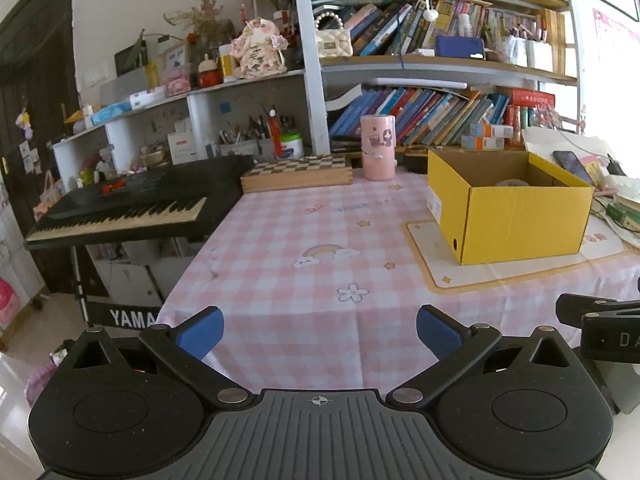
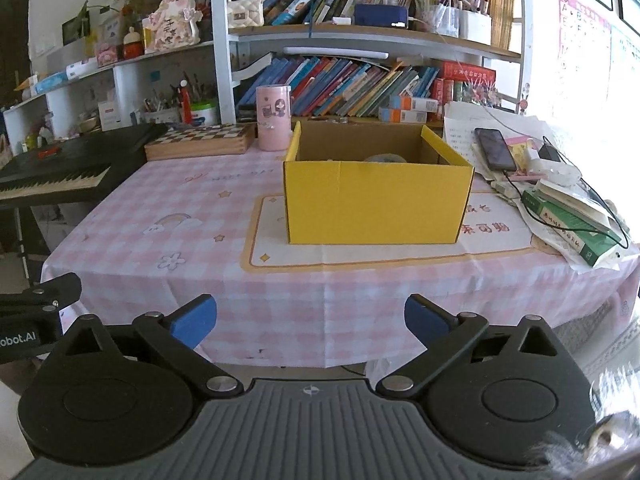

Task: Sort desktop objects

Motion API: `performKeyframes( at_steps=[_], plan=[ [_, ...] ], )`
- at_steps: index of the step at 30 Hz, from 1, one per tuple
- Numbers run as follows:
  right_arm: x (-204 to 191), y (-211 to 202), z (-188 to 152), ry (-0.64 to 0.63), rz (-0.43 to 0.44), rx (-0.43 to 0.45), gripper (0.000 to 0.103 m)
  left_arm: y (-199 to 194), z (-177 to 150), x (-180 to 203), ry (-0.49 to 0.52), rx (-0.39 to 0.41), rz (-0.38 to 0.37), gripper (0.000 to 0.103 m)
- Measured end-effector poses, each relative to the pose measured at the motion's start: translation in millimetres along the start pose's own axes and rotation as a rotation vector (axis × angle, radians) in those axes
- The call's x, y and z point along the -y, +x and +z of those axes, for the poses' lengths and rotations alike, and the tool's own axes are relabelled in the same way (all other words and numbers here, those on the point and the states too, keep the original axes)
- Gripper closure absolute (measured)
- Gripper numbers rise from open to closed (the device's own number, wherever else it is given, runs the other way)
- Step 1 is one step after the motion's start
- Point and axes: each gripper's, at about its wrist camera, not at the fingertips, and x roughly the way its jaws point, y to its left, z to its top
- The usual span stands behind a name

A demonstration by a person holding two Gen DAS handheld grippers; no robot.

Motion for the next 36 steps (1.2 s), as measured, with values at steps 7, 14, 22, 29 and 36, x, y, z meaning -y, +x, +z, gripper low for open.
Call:
performKeyframes(
  at_steps=[7, 14, 22, 29, 36],
  plan=[
    [-3.7, -4.0, -3.5, -0.014, -0.03, -0.007, 0.0, 2.2, -3.8, -2.5, -0.003, -0.031, 0.008, 0.0],
    [-3.2, -6.1, -7.9, -0.012, -0.021, -0.017, 0.0, -1.4, -7.9, -7.2, -0.019, -0.03, -0.004, 0.0],
    [-3.9, -10.5, -12.3, -0.006, -0.004, -0.025, 0.0, -6.1, -10.2, -9.2, -0.022, -0.028, 0.0, 0.0],
    [-5.9, -10.9, -11.9, -0.002, 0.003, -0.036, 0.0, -7.9, -11.2, -7.9, -0.005, -0.029, 0.004, 0.0],
    [-6.7, -9.6, -11.7, 0.007, 0.005, -0.047, 0.0, -7.5, -10.9, -8.0, 0.0, -0.031, 0.002, 0.0]
  ],
)
